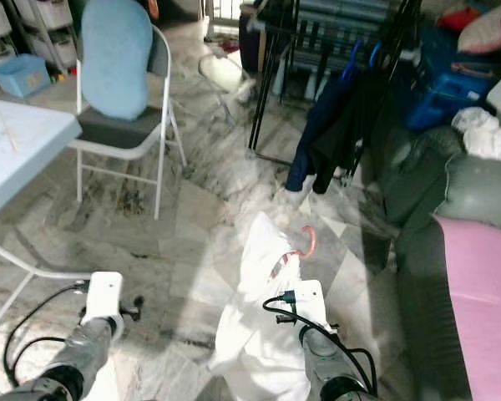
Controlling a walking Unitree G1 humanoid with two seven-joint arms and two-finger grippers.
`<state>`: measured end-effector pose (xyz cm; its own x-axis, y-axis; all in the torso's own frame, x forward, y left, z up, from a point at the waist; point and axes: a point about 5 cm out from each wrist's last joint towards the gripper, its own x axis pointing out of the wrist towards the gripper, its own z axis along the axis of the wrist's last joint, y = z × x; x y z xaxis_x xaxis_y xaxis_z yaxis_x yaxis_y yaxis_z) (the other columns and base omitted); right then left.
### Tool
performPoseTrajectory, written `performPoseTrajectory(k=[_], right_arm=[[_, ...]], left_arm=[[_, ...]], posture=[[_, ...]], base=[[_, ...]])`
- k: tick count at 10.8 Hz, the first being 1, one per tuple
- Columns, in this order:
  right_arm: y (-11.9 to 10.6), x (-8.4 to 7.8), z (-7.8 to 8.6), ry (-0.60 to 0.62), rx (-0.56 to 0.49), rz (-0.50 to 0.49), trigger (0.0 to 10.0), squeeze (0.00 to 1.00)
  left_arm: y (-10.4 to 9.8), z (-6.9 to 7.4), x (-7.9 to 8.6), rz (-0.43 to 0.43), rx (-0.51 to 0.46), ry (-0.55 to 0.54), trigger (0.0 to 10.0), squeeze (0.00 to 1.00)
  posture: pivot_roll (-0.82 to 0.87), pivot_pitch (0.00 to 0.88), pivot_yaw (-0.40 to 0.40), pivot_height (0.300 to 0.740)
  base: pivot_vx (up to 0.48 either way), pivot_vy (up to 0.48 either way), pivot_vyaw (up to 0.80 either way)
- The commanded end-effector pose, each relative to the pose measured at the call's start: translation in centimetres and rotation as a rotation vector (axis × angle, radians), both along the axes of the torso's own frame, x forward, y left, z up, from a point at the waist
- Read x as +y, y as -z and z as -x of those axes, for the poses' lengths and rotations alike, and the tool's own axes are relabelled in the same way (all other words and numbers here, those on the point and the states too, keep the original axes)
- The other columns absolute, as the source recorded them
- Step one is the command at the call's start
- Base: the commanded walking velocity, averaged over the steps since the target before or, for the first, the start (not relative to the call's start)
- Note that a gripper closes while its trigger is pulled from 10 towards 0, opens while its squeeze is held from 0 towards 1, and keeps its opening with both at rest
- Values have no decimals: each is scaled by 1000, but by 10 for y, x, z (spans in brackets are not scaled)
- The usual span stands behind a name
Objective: Hang hanger
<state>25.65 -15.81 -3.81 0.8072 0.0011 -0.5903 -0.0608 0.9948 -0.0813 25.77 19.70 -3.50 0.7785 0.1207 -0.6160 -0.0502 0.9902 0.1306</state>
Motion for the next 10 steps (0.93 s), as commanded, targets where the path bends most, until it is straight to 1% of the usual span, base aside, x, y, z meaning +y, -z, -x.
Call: performPoseTrajectory(k=[1,2,3,4,5,6,7,8,10], right_arm=[[-6,-7,-6,16,-31,9,10000,0],[-6,-7,-7,22,-30,-8,10000,0],[-5,-6,-5,0,-21,9,10000,0],[-2,-5,-1,-2,-11,10,10000,0],[4,-2,6,-20,9,22,10000,0],[8,-2,12,-24,25,26,10000,0],[9,-2,12,-26,29,31,10000,0],[11,-6,16,-24,49,58,10000,0],[14,-11,20,-1,67,59,10000,0]], left_arm=[[9,11,-1,-3,44,12,10000,0],[12,15,-1,-9,57,15,10000,0],[13,17,-1,-30,59,25,10000,0],[13,17,1,-27,54,-2,10000,0],[11,16,3,-15,49,-27,10000,0],[12,16,4,-23,64,-14,10000,0],[14,18,4,-31,82,-10,10000,0],[20,26,3,-29,135,-9,10000,0],[22,29,1,-29,148,5,10000,0]], posture=[[-60,0,-46,740],[-67,0,-43,740],[-71,0,-44,740],[-73,0,-48,740],[-73,0,-51,740],[-76,0,-48,740],[-79,0,-47,740],[-88,0,-41,740],[-102,0,-38,740]], base=[[0,0,0],[0,0,0],[0,0,0],[0,0,0],[0,0,0],[0,0,0],[0,0,0],[0,0,0],[0,0,0]])
